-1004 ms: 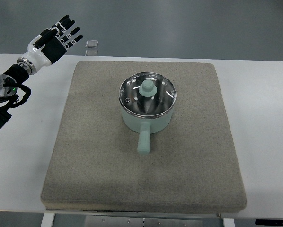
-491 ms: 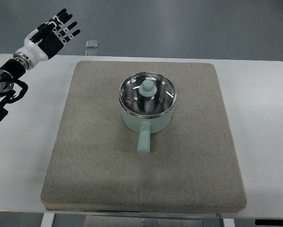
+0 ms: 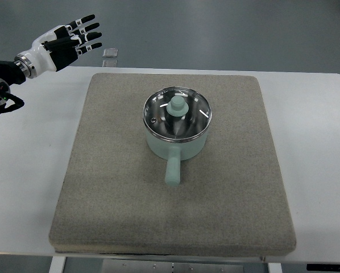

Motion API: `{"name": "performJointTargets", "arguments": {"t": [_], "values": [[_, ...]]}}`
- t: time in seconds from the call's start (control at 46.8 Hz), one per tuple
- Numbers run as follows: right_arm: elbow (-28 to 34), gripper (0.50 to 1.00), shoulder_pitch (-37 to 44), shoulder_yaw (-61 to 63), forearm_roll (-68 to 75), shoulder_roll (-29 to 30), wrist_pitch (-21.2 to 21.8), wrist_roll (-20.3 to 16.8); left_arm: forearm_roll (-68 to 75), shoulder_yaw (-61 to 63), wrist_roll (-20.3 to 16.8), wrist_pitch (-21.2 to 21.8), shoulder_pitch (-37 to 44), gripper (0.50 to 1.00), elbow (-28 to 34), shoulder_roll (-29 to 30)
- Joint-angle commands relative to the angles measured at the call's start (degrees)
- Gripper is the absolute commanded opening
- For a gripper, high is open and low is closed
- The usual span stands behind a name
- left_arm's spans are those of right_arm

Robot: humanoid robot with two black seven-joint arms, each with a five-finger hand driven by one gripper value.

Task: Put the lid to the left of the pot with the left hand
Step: 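Raise the left hand and move it toward the saucepan, then swing the left hand over the glass lid, fingers pointing down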

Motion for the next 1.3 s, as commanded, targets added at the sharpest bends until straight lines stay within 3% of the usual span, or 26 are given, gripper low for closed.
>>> {"name": "performJointTargets", "arguments": {"t": [0.0,0.128,0.192,0.534,0.747,1.281], "values": [[0.0,0.921,0.0,0.0,0.0,0.0,0.0,0.0,6.5,0.0,-1.7,0.1,-0.1,0.994,-1.8,0.5],[0.0,0.921,0.0,0.0,0.0,0.0,0.0,0.0,15.2,0.0,-6.8,0.1,-0.1,0.994,-4.5,1.6],[0.0,0.921,0.0,0.0,0.0,0.0,0.0,0.0,18.3,0.1,-7.5,0.1,-0.1,0.994,-6.5,1.9],[0.0,0.921,0.0,0.0,0.0,0.0,0.0,0.0,34.3,2.5,-7.9,-0.1,-7.1,0.994,-10.1,3.2],[0.0,0.921,0.0,0.0,0.0,0.0,0.0,0.0,35.5,12.2,-8.0,0.1,-12.5,0.994,-18.0,9.1],[0.0,0.921,0.0,0.0,0.0,0.0,0.0,0.0,56.7,17.1,-8.0,0.3,-17.3,0.994,-24.6,8.0]]}}
